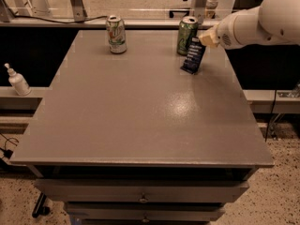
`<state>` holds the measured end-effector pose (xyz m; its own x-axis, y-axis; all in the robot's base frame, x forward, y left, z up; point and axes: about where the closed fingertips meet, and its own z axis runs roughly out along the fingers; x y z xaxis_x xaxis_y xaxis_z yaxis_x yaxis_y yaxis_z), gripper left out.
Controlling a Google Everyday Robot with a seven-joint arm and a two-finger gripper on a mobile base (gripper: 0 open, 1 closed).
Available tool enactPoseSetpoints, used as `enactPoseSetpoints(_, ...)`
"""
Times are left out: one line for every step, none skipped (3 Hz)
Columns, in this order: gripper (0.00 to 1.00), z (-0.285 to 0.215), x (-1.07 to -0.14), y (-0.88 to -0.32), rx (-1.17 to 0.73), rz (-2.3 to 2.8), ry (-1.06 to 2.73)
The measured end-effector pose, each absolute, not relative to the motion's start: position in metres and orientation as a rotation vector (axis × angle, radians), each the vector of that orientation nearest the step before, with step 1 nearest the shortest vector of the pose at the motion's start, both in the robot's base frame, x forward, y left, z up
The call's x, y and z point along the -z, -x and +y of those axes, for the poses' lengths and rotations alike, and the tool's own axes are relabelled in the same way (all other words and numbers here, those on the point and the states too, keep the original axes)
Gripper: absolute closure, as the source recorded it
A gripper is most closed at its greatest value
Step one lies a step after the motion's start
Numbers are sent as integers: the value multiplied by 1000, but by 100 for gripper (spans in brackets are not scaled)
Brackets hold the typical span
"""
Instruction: Move rxbar blueberry near green can
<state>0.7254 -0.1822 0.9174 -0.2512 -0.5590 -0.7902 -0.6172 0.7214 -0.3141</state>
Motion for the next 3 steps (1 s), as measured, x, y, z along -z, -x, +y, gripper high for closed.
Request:
enactPoseSetpoints(100,-190,-912,-731,-56,1945,893)
enactPoseSetpoints(82,-195,-909,-734,-42,1960,884)
enactPoseSetpoints(59,-195,-906,-736,-43,1967,883)
